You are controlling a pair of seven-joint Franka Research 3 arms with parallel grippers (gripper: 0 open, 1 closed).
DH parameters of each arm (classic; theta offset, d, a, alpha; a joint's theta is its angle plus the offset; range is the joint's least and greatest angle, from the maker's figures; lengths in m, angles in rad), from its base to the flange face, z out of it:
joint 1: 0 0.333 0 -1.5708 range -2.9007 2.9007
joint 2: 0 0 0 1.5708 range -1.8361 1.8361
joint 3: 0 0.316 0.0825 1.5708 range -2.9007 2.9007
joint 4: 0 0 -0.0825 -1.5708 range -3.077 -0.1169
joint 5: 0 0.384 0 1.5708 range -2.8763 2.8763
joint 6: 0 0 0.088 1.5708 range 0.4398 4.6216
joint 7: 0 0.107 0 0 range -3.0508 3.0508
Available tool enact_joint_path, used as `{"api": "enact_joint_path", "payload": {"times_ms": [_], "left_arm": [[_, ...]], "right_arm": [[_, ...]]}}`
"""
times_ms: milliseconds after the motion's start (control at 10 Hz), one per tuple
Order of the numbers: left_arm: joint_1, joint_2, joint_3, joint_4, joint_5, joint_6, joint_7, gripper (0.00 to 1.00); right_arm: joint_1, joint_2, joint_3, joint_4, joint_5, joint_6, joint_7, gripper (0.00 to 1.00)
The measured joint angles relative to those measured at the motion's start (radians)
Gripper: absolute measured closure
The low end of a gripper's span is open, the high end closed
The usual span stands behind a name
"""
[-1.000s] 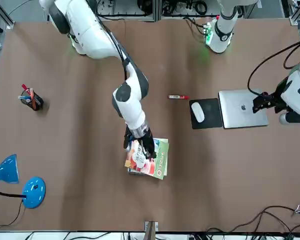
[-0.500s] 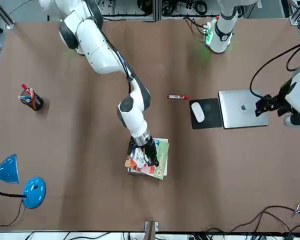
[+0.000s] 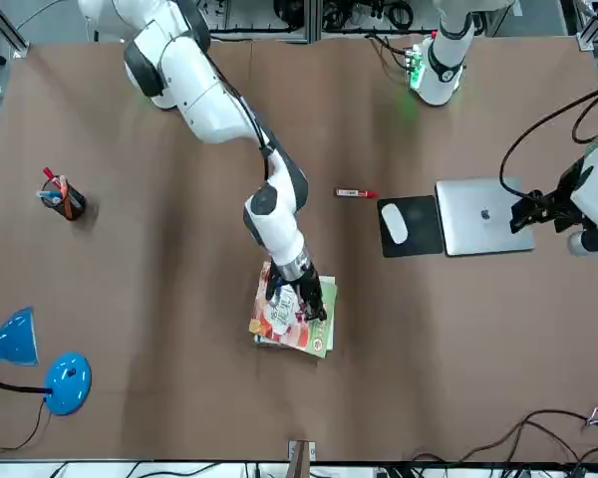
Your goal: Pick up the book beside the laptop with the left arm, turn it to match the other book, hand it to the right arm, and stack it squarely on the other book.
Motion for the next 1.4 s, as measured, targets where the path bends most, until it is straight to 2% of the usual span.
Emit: {"api": "enact_joint_path", "payload": {"times_ms": [1400], "left_arm": [[0.013,0.000,-0.010,0.000,0.000,-0.018,0.003,0.00]], "right_arm": [[0.028,0.019,-0.002,-0.009,-0.024,0.006,0.001,0.99]]}}
